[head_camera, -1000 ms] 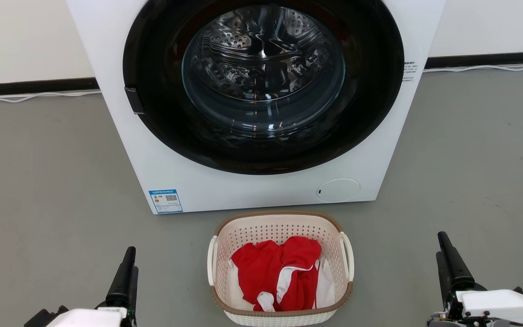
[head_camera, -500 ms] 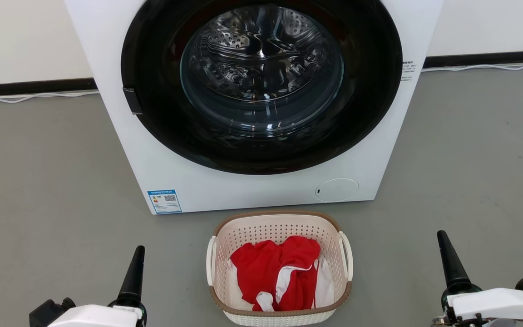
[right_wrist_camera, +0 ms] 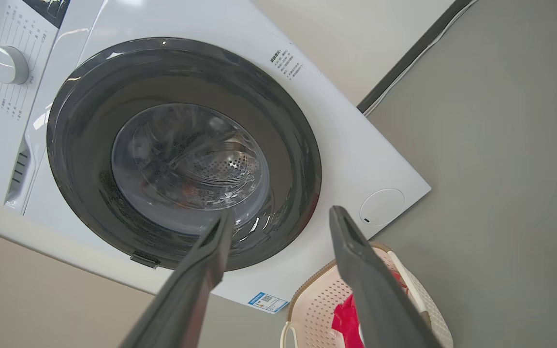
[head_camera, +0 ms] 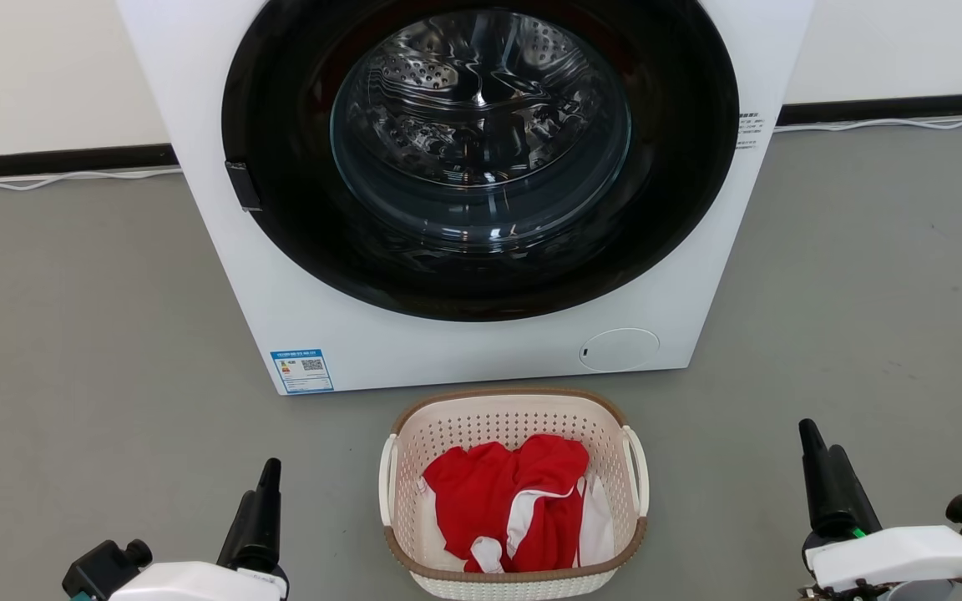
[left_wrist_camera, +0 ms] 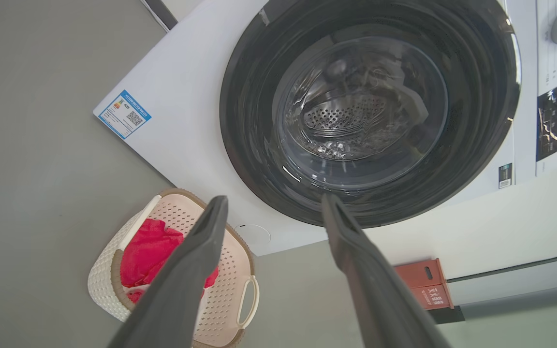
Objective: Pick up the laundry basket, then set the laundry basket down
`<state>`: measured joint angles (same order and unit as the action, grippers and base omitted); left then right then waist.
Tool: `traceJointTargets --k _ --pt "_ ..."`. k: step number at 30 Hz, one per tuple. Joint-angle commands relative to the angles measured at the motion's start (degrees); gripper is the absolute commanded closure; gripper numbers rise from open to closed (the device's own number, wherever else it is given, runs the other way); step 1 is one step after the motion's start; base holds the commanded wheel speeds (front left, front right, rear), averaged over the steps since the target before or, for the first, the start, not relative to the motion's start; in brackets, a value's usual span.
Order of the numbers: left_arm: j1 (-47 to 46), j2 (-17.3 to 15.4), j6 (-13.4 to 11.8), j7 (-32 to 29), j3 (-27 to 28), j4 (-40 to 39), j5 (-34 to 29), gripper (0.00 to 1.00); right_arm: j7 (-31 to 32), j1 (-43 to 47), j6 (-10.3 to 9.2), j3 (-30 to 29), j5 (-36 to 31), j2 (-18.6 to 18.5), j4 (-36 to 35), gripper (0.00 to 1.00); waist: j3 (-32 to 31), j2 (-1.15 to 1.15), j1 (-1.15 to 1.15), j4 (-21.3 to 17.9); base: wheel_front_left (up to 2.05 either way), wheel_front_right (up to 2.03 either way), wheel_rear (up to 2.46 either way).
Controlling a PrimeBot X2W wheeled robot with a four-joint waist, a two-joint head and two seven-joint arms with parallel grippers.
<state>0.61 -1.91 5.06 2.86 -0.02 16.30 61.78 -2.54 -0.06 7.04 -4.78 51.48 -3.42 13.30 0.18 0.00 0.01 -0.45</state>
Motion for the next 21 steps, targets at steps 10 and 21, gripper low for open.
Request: traceJointTargets --k 10,21 --pt "-1.12 -0.57 -0.48 2.15 0.04 -1.84 -8.99 0.00 -2.46 -1.68 0.24 1.83 -9.78 -1.49 -1.91 0.00 -0.13 0.00 -0.01 -0.13 0.00 0.00 0.00" --pt "-0.68 -0.64 -0.77 4.00 -0.53 -2.00 -16.56 0.00 -4.31 -1.75 0.28 2.91 -18.20 -2.22 -1.48 0.00 -0.29 0.00 -0.01 -0.38 0.00 0.00 0.00"
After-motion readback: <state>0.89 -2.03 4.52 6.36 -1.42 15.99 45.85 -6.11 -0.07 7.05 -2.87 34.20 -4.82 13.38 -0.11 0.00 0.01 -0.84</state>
